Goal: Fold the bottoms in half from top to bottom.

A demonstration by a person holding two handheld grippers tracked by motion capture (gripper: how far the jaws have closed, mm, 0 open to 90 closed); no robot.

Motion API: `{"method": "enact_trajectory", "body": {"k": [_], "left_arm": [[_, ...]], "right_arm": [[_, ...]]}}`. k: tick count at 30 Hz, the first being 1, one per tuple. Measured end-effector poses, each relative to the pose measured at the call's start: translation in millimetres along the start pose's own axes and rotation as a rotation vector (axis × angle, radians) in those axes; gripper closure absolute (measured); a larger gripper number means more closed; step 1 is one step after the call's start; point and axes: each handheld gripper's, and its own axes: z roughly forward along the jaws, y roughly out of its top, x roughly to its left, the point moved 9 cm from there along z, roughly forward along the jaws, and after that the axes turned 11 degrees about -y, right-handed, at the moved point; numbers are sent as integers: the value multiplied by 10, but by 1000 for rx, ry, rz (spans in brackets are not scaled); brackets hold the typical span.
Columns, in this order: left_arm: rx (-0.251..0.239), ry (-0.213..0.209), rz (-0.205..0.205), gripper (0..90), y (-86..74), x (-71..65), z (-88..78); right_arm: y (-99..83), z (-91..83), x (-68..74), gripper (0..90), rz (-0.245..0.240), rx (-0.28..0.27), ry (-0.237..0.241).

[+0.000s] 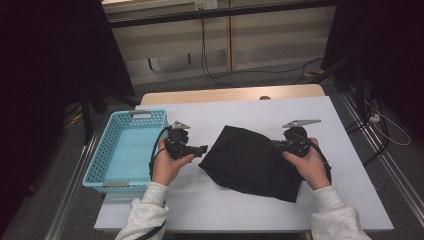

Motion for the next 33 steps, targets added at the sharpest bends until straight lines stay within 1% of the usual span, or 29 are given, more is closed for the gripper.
{"method": "enact_trajectory", "body": {"k": [7,11,16,27,30,33], "left_arm": [[-1,-1,-1,142,-2,-8,12],[4,-7,2,142,-7,-33,23],[8,-5,4,142,-13,-32,42],[14,-10,-2,143,-21,-38,51],[14,-7,1,143,-21,-29,52],[17,-10,1,143,-23,-20,45]], "right_arm": [[-29,-70,-15,834,-1,-11,1],[-51,-107,-53,835,5,-11,-6],[-73,-153,-96,835,8,-14,-10],[-94,-173,-133,835,6,-11,-21],[-96,-174,-131,835,-6,-13,-19],[-107,-175,-144,835,-5,-9,-24]]}}
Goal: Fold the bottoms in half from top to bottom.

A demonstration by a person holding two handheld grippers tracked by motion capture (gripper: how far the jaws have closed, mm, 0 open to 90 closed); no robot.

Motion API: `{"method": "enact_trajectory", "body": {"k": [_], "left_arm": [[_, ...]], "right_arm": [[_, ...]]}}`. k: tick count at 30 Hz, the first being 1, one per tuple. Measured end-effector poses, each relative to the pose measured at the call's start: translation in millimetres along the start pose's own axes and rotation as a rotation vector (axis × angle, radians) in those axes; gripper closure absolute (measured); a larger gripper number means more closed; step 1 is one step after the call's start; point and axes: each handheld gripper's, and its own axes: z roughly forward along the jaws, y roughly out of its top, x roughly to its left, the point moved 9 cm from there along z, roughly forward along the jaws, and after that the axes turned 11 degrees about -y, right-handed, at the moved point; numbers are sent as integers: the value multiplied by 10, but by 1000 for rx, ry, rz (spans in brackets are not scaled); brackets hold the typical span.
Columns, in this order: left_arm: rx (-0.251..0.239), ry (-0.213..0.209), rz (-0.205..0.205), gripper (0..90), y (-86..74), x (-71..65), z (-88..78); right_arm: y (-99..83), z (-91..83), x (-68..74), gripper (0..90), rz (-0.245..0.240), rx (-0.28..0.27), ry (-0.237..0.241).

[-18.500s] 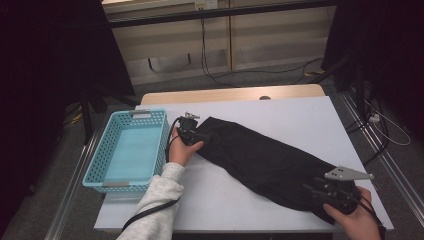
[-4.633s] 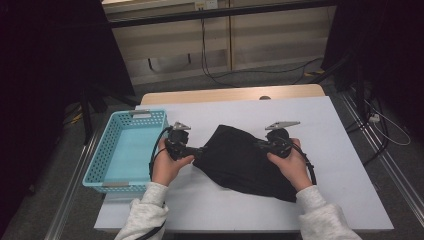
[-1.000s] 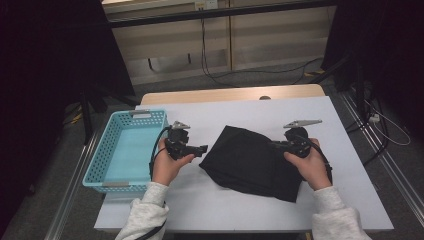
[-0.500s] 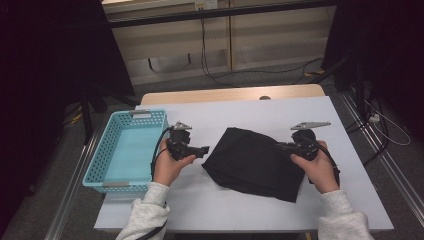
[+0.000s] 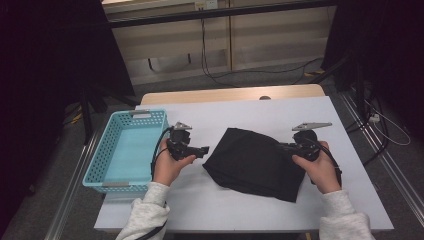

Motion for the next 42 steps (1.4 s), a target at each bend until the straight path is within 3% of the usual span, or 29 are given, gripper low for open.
{"method": "enact_trajectory", "body": {"k": [25,42], "left_arm": [[-2,0,8,144,14,-26,13],[3,-5,12,144,22,-51,38]], "right_arm": [[-95,-225,-207,835,11,-24,-40],[-183,-210,-268,834,7,-3,-61]]}}
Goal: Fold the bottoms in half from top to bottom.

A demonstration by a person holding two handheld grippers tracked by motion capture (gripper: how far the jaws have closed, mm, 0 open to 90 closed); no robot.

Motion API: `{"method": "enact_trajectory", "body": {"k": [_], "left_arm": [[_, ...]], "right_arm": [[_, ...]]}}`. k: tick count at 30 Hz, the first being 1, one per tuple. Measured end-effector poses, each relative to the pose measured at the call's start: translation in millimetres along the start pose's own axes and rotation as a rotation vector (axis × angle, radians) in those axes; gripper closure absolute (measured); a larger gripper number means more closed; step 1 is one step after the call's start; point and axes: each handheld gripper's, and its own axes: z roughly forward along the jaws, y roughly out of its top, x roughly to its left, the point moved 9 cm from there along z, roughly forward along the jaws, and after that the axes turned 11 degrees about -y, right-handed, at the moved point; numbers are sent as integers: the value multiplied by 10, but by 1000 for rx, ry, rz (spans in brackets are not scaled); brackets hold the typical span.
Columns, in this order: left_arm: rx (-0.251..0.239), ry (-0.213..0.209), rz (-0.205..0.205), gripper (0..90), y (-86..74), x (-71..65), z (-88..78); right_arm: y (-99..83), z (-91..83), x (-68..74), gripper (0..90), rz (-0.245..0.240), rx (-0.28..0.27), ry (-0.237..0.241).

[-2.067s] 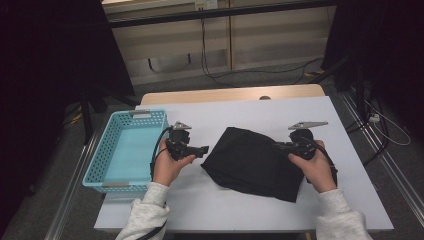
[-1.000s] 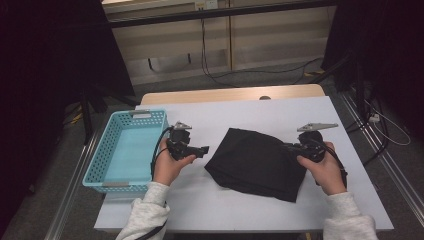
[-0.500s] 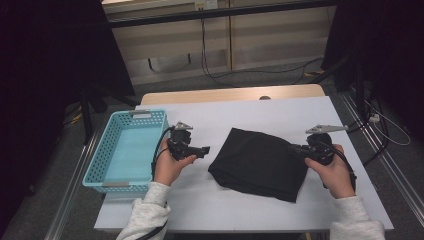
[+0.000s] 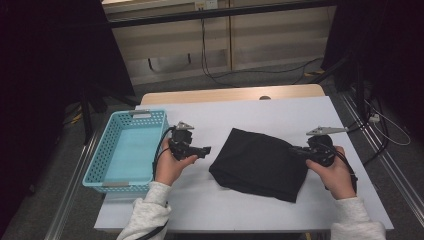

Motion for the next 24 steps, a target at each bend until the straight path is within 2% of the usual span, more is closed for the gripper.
{"method": "enact_trajectory", "body": {"k": [7,11,15,24], "left_arm": [[13,-8,0,144,-20,-21,32],[10,-9,0,143,-20,-36,43],[8,-10,2,143,-19,-54,55],[12,-12,8,143,-21,-69,64]], "right_arm": [[-49,23,-27,834,-7,23,-20],[-155,105,-58,833,-28,67,-48],[-218,162,-77,832,-33,89,-58],[-226,180,-78,833,-44,91,-64]]}}
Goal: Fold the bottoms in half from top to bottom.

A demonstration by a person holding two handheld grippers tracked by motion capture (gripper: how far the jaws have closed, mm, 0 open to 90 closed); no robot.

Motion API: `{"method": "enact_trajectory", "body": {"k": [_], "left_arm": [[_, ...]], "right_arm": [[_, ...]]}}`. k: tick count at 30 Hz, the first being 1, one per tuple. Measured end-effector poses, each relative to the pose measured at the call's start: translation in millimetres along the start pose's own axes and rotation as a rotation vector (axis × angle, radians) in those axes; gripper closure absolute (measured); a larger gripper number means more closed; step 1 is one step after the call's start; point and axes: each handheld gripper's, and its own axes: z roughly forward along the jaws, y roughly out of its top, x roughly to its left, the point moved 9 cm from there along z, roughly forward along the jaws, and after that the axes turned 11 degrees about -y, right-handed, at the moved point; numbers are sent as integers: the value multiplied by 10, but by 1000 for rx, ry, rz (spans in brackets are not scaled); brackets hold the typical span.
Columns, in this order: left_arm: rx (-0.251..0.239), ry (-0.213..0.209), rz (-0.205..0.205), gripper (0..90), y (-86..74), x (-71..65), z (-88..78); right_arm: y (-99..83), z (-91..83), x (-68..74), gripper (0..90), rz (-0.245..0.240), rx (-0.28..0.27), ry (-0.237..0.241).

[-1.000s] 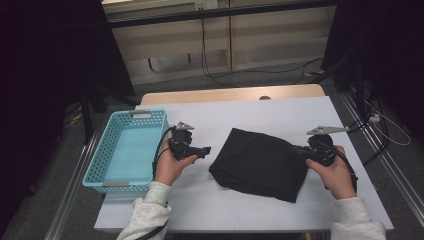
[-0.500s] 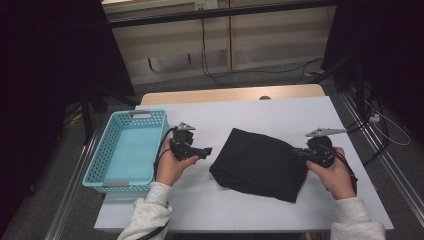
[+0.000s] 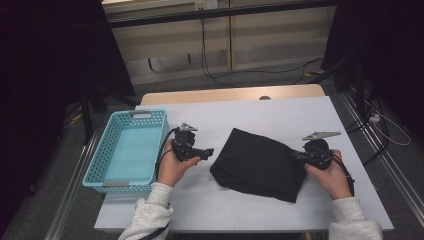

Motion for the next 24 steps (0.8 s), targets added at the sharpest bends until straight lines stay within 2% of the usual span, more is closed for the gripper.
{"method": "enact_trajectory", "body": {"k": [4,6,8,9,10,14,19,24], "left_arm": [[-8,3,0,143,12,4,-13],[-10,1,-2,143,14,0,-14],[-8,-1,-1,142,12,-9,-6],[-8,-1,-1,141,12,-9,-6],[3,-4,3,141,0,-21,10],[-2,-10,1,139,8,-62,25],[-5,-17,-3,137,1,-85,34],[14,-24,-1,137,-51,-135,79]], "right_arm": [[87,-111,-12,834,12,-28,7],[150,-222,-50,834,12,-46,-9],[151,-278,-77,834,11,-39,-19],[151,-278,-77,834,11,-39,-19],[68,-244,-113,833,-11,-13,-47],[-100,-77,-141,828,-10,44,-54],[-133,-34,-151,822,-34,54,-72],[-142,-21,-148,816,-14,52,-63]]}}
